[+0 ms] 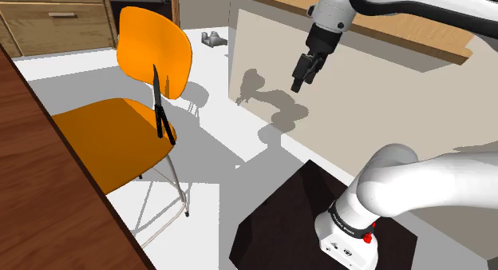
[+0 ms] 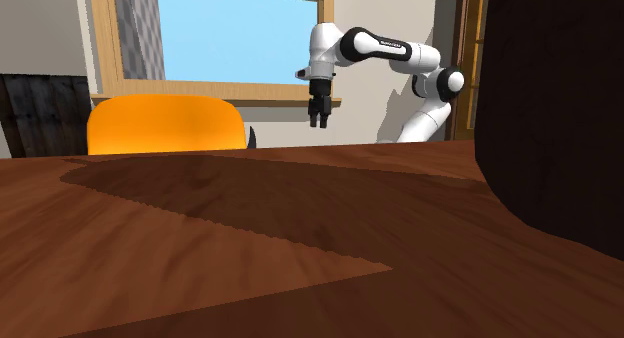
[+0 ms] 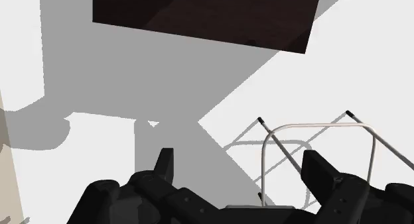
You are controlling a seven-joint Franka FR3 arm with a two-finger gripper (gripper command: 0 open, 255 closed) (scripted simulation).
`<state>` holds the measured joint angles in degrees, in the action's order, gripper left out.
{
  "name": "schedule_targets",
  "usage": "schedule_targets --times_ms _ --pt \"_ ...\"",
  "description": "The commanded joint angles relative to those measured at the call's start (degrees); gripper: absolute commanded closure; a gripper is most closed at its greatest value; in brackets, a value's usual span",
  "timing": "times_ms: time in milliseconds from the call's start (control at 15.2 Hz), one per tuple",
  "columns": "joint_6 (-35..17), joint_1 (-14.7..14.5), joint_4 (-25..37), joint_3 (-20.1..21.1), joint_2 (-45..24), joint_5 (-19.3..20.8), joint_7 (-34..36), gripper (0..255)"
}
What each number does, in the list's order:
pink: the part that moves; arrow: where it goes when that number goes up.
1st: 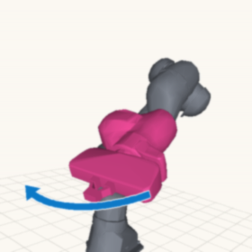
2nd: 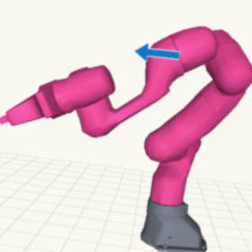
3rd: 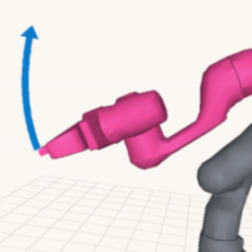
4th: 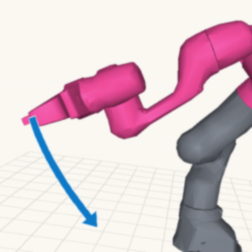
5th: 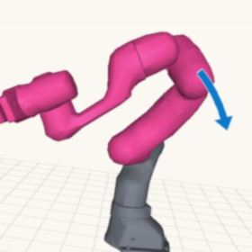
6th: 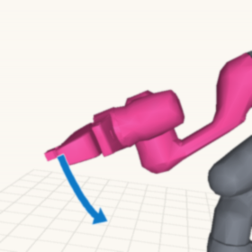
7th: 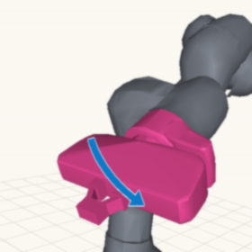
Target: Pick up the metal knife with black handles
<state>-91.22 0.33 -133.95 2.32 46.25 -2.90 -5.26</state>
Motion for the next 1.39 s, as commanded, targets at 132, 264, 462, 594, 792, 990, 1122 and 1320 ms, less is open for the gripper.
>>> schedule_targets --times_ms 132,264,462,594,792,990,1122,1320 --pt "-1.76 0.31 -0.55 4.21 0.19 -1.19 6.04 0" --pt "-3.52 0.77 -0.54 8.52 -0.29 -2.2 12.08 0" --pt "-6.06 1.96 0.55 15.15 -2.21 -3.18 21.18 0" --pt "-7.62 3.1 1.98 19.65 -4.25 -3.32 27.35 0" --pt "-9.57 5.62 5.19 26.63 -8.33 -2.57 36.8 0" --pt "-10.85 9.23 9.66 34.1 -13.6 -0.38 46.65 0" --pt "-11.16 12.29 13.34 39.54 -17.85 2.12 53.59 0" --pt "-10.42 17.99 20.0 49.01 -25.86 8.1 65.02 0"
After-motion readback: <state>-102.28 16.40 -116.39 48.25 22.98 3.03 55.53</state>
